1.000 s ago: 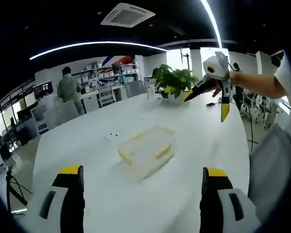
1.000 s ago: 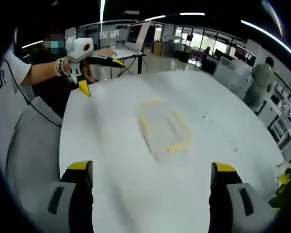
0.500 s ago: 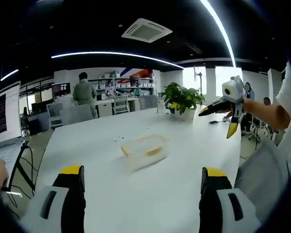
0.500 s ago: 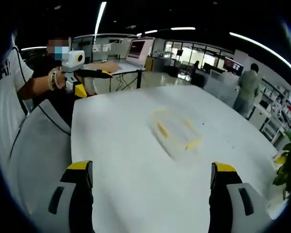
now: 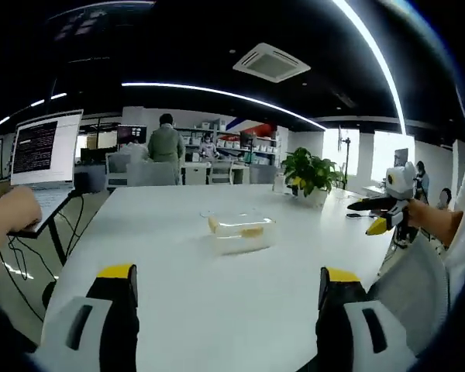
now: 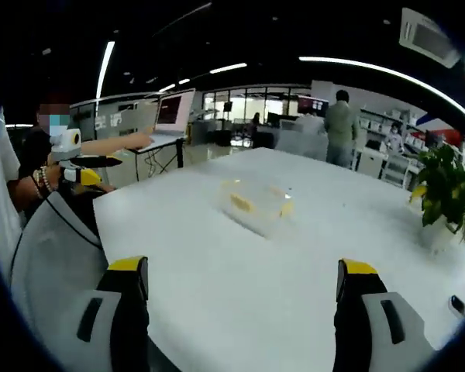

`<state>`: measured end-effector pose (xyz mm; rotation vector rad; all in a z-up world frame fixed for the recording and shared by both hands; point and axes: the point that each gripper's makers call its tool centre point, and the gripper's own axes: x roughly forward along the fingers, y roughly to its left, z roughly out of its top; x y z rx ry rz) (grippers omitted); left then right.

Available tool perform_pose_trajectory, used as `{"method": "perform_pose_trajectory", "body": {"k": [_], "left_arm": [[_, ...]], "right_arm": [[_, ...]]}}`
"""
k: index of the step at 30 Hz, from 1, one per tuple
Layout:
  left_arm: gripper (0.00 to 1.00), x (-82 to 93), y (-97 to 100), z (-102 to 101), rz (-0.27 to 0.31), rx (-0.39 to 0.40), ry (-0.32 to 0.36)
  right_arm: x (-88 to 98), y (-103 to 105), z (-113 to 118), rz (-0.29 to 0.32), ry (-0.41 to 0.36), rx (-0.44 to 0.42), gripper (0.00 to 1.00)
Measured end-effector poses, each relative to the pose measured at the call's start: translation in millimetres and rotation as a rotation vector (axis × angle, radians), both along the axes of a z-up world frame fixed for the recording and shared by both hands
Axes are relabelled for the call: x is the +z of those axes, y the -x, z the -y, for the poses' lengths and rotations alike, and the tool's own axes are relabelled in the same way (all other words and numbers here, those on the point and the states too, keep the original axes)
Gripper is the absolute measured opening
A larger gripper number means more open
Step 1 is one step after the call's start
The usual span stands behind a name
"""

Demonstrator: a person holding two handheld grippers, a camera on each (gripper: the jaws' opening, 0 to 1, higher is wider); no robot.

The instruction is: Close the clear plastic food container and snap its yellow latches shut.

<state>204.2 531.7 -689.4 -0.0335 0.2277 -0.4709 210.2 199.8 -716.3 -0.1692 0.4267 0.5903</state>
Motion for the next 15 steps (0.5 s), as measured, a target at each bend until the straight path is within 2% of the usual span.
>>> {"method": "perform_pose_trajectory", "body": {"k": [5,9,15], "left_arm": [[0.93,-8.2,12.2,11.9,-0.022,-0.002,0.033],[0.92,-18.8,19.7,17.3,-0.054,-0.009,0.008],[0.91,-14.7,17.3,15.3,-0.049,0.007,0.032]], "right_arm": [[-13.4,13.9,7.1,-0.031,-0.020,-0.031,1.00],[-27.3,23.6,8.9,-0.057,-0.003,-0.048,1.00],[-35.7,31.5,2.8,-0.081,-0.019,-0.049,0.99]]}}
